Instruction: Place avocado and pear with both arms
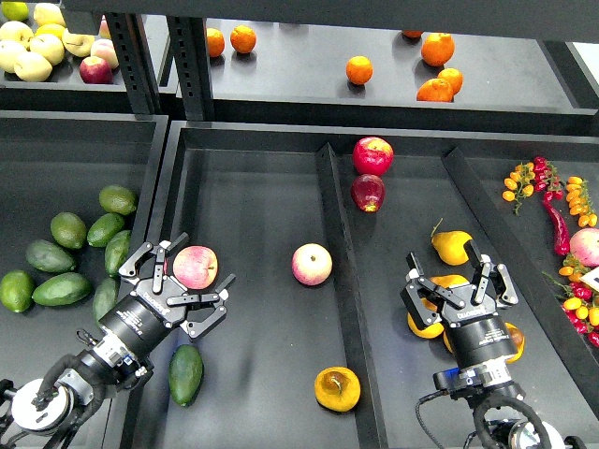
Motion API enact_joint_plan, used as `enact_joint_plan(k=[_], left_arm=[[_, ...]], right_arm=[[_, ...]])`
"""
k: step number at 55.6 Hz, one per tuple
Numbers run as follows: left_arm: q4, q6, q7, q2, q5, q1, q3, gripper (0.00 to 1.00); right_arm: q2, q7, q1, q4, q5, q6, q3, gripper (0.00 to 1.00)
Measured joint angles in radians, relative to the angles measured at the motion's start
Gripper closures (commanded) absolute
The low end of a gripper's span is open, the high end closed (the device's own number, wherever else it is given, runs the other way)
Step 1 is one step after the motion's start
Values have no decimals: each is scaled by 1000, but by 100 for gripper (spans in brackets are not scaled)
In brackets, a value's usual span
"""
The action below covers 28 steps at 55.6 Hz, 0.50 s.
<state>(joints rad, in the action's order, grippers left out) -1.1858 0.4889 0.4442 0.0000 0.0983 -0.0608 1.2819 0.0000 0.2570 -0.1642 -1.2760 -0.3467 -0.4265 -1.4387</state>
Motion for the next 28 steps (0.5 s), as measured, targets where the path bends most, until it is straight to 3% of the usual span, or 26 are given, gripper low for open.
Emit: enact_joint_plan(k=[12,28], left_arm=[[0,0,23,80,-33,-90,-66,0],[-1,0,43,309,-188,-353,-283,0]], right_arm=[[0,3,6,-7,-2,37,3,0],[0,-1,54,-8,-2,159,8,0]])
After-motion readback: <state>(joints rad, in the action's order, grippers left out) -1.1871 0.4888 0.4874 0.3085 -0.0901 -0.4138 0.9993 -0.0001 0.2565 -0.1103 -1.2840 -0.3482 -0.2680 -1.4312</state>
